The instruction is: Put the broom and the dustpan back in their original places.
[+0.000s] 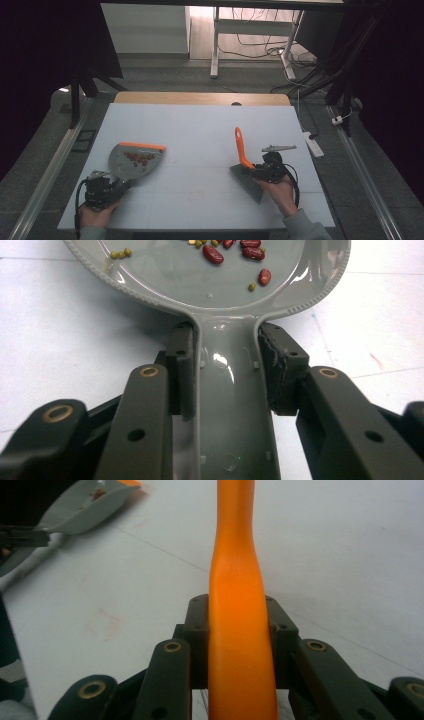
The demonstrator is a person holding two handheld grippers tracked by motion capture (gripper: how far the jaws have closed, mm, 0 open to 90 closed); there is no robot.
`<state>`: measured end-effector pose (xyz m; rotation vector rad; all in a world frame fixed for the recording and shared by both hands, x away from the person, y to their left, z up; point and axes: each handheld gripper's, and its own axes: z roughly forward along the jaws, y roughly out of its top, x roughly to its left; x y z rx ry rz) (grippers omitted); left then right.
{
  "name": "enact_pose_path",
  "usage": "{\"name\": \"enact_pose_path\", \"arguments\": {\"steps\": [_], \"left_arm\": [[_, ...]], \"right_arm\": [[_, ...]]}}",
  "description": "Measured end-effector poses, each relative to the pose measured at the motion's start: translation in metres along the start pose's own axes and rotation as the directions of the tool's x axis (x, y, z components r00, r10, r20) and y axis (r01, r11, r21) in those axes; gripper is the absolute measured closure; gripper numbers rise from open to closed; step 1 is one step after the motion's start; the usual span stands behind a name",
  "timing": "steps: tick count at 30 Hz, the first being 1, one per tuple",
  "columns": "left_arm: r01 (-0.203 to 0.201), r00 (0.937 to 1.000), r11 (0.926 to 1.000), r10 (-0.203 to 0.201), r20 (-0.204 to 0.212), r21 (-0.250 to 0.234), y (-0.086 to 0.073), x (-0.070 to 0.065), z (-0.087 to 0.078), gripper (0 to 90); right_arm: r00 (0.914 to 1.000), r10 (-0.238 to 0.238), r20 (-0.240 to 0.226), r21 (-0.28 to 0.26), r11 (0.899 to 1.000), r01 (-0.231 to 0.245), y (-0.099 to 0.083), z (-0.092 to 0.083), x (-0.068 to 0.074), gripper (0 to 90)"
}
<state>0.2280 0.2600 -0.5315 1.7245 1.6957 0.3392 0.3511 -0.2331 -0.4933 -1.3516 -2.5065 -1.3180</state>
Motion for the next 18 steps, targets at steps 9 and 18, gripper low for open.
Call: {"name": "enact_pose_path", "arguments": {"steps": [9, 18], "left_arm": [[-0.005, 0.9999, 1.0, 0.005, -0.013, 0.008, 0.0, -0.005, 0.003, 61.1], [-0.051, 0.9986, 0.9987, 0.051, 0.011, -0.003, -0.004, -0.007, -0.003, 35.5]], "right_arm": [[0.9948, 0.001, 0.102, 0.05, 0.999, -0.006, 0.002, 0.004, -0.023, 63.2], [0.9848, -0.03, 0.171, 0.08, 0.997, 0.017, -0.001, 0.006, -0.033, 51.1]]}}
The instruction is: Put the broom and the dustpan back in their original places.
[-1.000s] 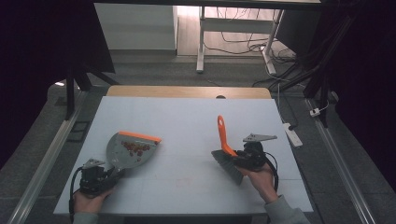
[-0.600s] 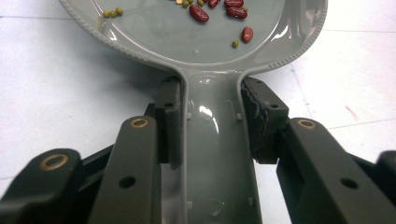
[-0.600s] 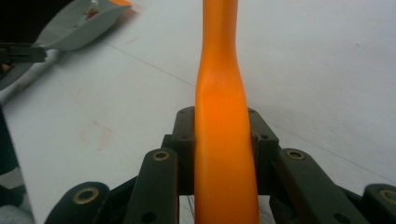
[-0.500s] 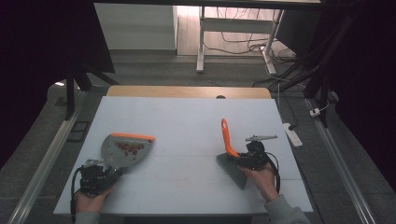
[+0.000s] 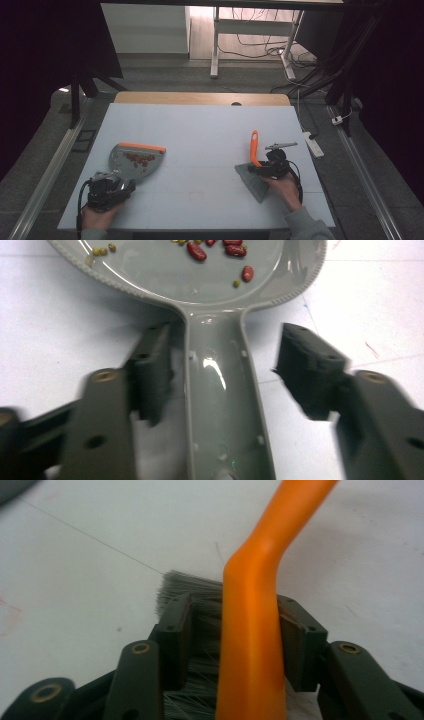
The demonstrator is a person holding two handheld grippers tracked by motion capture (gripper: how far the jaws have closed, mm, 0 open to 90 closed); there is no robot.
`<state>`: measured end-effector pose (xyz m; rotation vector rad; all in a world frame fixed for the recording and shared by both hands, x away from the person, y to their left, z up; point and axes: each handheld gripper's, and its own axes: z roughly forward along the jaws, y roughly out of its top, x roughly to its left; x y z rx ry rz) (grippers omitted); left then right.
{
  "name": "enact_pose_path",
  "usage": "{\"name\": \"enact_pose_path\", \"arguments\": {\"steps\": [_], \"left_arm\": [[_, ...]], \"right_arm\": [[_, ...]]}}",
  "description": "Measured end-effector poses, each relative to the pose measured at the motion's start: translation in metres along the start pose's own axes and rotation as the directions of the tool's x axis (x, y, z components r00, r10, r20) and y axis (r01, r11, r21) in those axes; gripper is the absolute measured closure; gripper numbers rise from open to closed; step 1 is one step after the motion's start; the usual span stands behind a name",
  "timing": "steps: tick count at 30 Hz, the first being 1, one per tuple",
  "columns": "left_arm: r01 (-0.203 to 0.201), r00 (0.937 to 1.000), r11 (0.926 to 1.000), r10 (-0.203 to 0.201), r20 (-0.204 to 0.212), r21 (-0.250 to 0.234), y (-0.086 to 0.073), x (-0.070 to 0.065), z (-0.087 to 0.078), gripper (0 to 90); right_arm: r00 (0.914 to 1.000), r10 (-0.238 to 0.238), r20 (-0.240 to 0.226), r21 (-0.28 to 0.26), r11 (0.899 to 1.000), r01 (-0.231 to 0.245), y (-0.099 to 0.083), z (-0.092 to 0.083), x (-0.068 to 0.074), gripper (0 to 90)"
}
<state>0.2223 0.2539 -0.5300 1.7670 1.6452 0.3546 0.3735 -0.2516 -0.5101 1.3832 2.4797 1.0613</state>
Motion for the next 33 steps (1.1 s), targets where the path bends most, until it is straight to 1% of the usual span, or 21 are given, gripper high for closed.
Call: {"name": "enact_pose_path", "arguments": {"steps": [1, 4, 5, 6, 8, 9, 10, 11, 12, 13, 14, 15, 17, 20, 22, 23, 24, 27, 28, 30, 33], "left_arm": [[-0.006, 1.0, 1.0, 0.006, -0.002, -0.004, 0.0, 0.0, -0.002, 31.6], [-0.036, 0.9993, 0.9992, 0.036, 0.002, -0.016, -0.001, -0.002, -0.009, 27.2], [-0.048, 0.9989, 0.9986, 0.048, -0.002, -0.024, -0.001, -0.003, -0.011, 26.3], [-0.058, 0.9983, 0.9978, 0.058, -0.001, -0.032, 0.0, -0.004, -0.013, 25.9], [-0.082, 0.9966, 0.9957, 0.082, 0.004, -0.045, 0.002, -0.006, -0.018, 25.4], [-0.097, 0.9952, 0.9939, 0.098, 0.007, -0.053, 0.003, -0.007, -0.02, 25.5], [-0.113, 0.9933, 0.9917, 0.114, 0.016, -0.061, 0.004, -0.009, -0.022, 25.7], [-0.128, 0.9913, 0.9896, 0.13, 0.023, -0.066, 0.005, -0.01, -0.024, 26.3], [-0.143, 0.9885, 0.987, 0.146, 0.039, -0.073, 0.006, -0.011, -0.025, 26.3], [-0.161, 0.9842, 0.9836, 0.166, 0.062, -0.081, 0.007, -0.012, -0.026, 26.7], [-0.172, 0.9807, 0.9813, 0.179, 0.078, -0.086, 0.008, -0.013, -0.026, 27.8], [-0.188, 0.9758, 0.978, 0.197, 0.096, -0.09, 0.009, -0.014, -0.026, 27.9], [-0.215, 0.9651, 0.9721, 0.226, 0.132, -0.093, 0.011, -0.016, -0.024, 28.4], [-0.251, 0.949, 0.9633, 0.264, 0.172, -0.096, 0.015, -0.019, -0.021, 29.0], [-0.267, 0.9409, 0.9585, 0.282, 0.188, -0.099, 0.017, -0.022, -0.019, 29.7], [-0.274, 0.9383, 0.9568, 0.288, 0.191, -0.097, 0.018, -0.023, -0.018, 29.7], [-0.273, 0.9378, 0.9569, 0.288, 0.194, -0.098, 0.019, -0.024, -0.017, 29.9], [-0.286, 0.9317, 0.9538, 0.299, 0.206, -0.093, 0.02, -0.025, -0.015, 30.3], [-0.288, 0.93, 0.953, 0.302, 0.21, -0.093, 0.02, -0.026, -0.015, 30.3], [-0.298, 0.9243, 0.9499, 0.312, 0.22, -0.094, 0.021, -0.026, -0.014, 30.3], [-0.304, 0.918, 0.9477, 0.319, 0.236, -0.096, 0.022, -0.027, -0.013, 30.8]], "right_arm": [[0.9998, -0.01, 0.019, 0.008, 1.0, 0.01, 0.0, 0.0, 0.0, 49.9], [0.9998, 0.0, 0.017, 0.009, 1.0, -0.001, -0.002, 0.0, -0.003, 49.1], [0.9993, -0.006, 0.036, 0.006, 1.0, 0.006, -0.002, -0.001, -0.003, 48.8], [0.9973, -0.018, 0.071, 0.003, 1.0, 0.018, -0.002, -0.002, -0.003, 47.9], [0.9968, -0.005, 0.08, -0.017, 1.0, 0.007, -0.002, -0.005, -0.004, 48.1], [0.9954, -0.018, 0.094, -0.023, 1.0, 0.021, -0.003, -0.007, -0.004, 48.0], [0.994, -0.03, 0.105, -0.041, 0.999, 0.035, -0.004, -0.01, -0.004, 47.9], [0.9935, -0.036, 0.108, -0.053, 0.998, 0.042, -0.004, -0.013, -0.002, 48.0], [0.9933, -0.051, 0.103, -0.065, 0.996, 0.058, -0.005, -0.017, -0.001, 48.3], [0.993, -0.074, 0.093, -0.076, 0.994, 0.081, -0.006, -0.021, 0.002, 48.8], [0.9916, -0.098, 0.084, -0.088, 0.99, 0.105, -0.007, -0.024, 0.005, 48.9], [0.9893, -0.13, 0.066, -0.103, 0.985, 0.136, -0.009, -0.027, 0.008, 49.3], [0.9821, -0.185, 0.038, -0.118, 0.975, 0.188, -0.011, -0.031, 0.015, 49.3], [0.9706, -0.241, -0.011, -0.13, 0.963, 0.237, -0.015, -0.034, 0.023, 49.7], [0.9621, -0.271, -0.028, -0.138, 0.954, 0.265, -0.017, -0.034, 0.028, 49.7], [0.9579, -0.285, -0.035, -0.139, 0.951, 0.278, -0.018, -0.034, 0.03, 49.8], [0.9544, -0.296, -0.041, -0.142, 0.947, 0.287, -0.019, -0.034, 0.032, 50.0], [0.9476, -0.314, -0.057, -0.151, 0.941, 0.303, -0.02, -0.034, 0.036, 50.3], [0.9461, -0.318, -0.062, -0.154, 0.939, 0.306, -0.02, -0.034, 0.037, 50.4], [0.942, -0.329, -0.066, -0.163, 0.935, 0.315, -0.02, -0.035, 0.038, 50.5], [0.9405, -0.333, -0.066, -0.168, 0.933, 0.319, -0.021, -0.035, 0.039, 50.5]]}}
